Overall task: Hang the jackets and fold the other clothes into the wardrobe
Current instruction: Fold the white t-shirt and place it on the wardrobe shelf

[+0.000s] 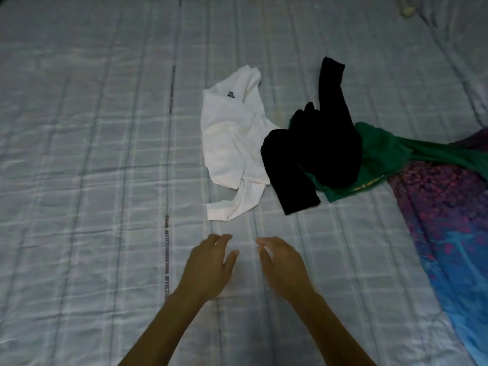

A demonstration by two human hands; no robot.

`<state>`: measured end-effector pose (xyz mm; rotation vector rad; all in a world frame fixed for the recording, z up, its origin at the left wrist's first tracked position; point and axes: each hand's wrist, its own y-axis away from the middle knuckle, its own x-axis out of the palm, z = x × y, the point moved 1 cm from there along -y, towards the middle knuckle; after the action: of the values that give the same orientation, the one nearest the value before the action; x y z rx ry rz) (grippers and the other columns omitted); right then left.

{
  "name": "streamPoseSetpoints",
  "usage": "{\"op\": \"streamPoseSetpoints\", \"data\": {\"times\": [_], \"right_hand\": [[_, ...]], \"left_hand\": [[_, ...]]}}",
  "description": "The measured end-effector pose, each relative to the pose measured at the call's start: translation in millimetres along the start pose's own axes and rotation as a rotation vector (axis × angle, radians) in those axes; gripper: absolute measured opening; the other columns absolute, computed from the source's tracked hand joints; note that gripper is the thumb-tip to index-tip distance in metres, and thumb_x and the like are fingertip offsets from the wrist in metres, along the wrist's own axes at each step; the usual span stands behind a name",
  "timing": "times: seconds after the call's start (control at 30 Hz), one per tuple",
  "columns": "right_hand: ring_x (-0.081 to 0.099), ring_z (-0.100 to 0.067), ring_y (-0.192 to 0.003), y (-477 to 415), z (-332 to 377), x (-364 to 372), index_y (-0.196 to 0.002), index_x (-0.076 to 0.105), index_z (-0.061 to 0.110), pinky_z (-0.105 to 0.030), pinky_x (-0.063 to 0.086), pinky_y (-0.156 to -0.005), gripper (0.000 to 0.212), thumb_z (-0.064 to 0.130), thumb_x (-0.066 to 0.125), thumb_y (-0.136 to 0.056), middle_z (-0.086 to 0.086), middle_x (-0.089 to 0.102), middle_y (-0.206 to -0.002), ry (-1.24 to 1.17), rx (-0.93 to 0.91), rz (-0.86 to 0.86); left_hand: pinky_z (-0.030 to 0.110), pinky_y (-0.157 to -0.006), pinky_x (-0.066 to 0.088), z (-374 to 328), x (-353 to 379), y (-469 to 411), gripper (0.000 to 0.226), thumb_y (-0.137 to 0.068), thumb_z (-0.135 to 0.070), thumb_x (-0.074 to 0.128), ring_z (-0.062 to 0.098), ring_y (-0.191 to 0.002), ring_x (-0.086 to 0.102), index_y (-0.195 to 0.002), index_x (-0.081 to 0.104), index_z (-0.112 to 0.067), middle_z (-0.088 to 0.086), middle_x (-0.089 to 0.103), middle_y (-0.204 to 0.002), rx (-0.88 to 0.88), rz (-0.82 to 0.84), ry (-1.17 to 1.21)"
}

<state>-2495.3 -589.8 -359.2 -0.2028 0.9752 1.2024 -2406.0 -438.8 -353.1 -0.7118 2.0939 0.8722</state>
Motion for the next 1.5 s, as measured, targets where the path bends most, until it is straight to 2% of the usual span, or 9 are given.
{"op": "streamPoseSetpoints", "data": {"times": [0.2, 0.43, 0.6, 0.83, 1.1, 1.27, 1.33, 1.4, 1.5], "right_hand": [[0.055, -0.017, -0.115, -119, -19, 34, -0.127, 0.056, 0.012, -0.019, 0.035, -0.099, 0.035, 0.026, 0.045, -0.097, -0.005, 0.06, -0.126, 0.024, 0.016, -0.162], [0.039, -0.035, -0.132, -228, -44, 74, -0.135, 0.049, 0.01, -0.047, 0.032, -0.107, 0.048, 0.019, 0.057, -0.088, -0.015, 0.046, -0.14, 0.235, 0.025, -0.329], [0.057, -0.035, -0.099, -256, -55, 73, -0.108, 0.066, 0.012, -0.045, 0.04, -0.089, 0.029, 0.005, 0.061, -0.081, -0.012, 0.066, -0.102, 0.321, 0.095, -0.459], [0.061, -0.031, -0.08, -210, -5, 62, -0.1, 0.066, 0.009, -0.041, 0.045, -0.079, 0.023, 0.002, 0.061, -0.079, -0.012, 0.066, -0.085, 0.245, -0.105, -0.308], [0.056, -0.022, -0.083, -116, 60, 42, -0.103, 0.063, 0.015, -0.035, 0.04, -0.086, 0.027, 0.02, 0.053, -0.077, -0.003, 0.063, -0.087, 0.209, -0.165, -0.17], [0.057, -0.023, -0.07, -51, 89, 17, -0.087, 0.064, 0.01, -0.036, 0.048, -0.074, 0.036, 0.026, 0.032, -0.079, -0.007, 0.063, -0.077, 0.11, -0.332, -0.145], [0.062, -0.027, -0.079, -22, 90, 14, -0.097, 0.067, 0.005, -0.034, 0.049, -0.077, 0.039, 0.025, 0.036, -0.082, -0.012, 0.067, -0.09, 0.044, -0.349, -0.023], [0.059, -0.029, -0.104, 4, 92, 9, -0.119, 0.06, 0.003, -0.025, 0.04, -0.089, 0.048, 0.032, 0.04, -0.087, -0.015, 0.063, -0.116, 0.011, -0.239, 0.275], [0.056, -0.029, -0.11, 27, 82, 13, -0.117, 0.06, 0.001, -0.022, 0.036, -0.084, 0.06, 0.047, 0.036, -0.085, -0.015, 0.06, -0.121, 0.159, -0.045, 0.721]], "left_hand": [[0.04, -0.086, 0.048, 32, 32, -116, 0.052, -0.089, -0.044, 0.038, 0.029, -0.099, 0.061, -0.127, 0.055, -0.013, 0.011, 0.062, -0.118, 0.036, -0.059, 0.007], [0.044, -0.085, 0.048, 56, 66, -186, 0.038, -0.09, -0.027, 0.054, 0.033, -0.096, 0.06, -0.123, 0.055, -0.008, 0.015, 0.062, -0.113, 0.079, -0.147, 0.017], [0.042, -0.084, 0.048, 66, 87, -178, 0.038, -0.087, -0.023, 0.06, 0.028, -0.098, 0.057, -0.121, 0.056, -0.007, 0.012, 0.061, -0.109, 0.089, -0.1, 0.09], [0.044, -0.082, 0.05, 65, 62, -151, 0.052, -0.088, -0.041, 0.036, 0.029, -0.095, 0.06, -0.125, 0.053, -0.008, 0.013, 0.063, -0.109, 0.071, -0.134, 0.07], [0.038, -0.074, 0.049, 44, -3, -99, 0.057, -0.084, -0.048, 0.047, 0.024, -0.091, 0.058, -0.129, 0.045, -0.012, 0.009, 0.055, -0.115, 0.014, -0.245, 0.188], [0.039, -0.082, 0.048, 37, -36, -66, 0.065, -0.075, -0.01, 0.071, 0.032, -0.108, 0.054, -0.134, 0.045, -0.011, 0.016, 0.05, -0.13, 0.025, -0.313, 0.093], [0.034, -0.082, 0.048, 41, -40, -53, 0.032, -0.082, -0.025, 0.059, 0.031, -0.102, 0.059, -0.112, 0.063, -0.012, 0.011, 0.061, -0.113, 0.115, -0.178, 0.076], [0.033, -0.09, 0.045, 47, -36, -37, 0.039, -0.086, -0.039, 0.047, 0.027, -0.106, 0.06, -0.107, 0.067, -0.013, 0.008, 0.064, -0.114, 0.16, 0.141, 0.065], [0.022, -0.095, 0.041, 48, -20, -4, 0.027, -0.091, -0.022, 0.055, 0.016, -0.112, 0.057, -0.115, 0.066, -0.019, 0.0, 0.061, -0.125, 0.107, 0.598, -0.146]]}}
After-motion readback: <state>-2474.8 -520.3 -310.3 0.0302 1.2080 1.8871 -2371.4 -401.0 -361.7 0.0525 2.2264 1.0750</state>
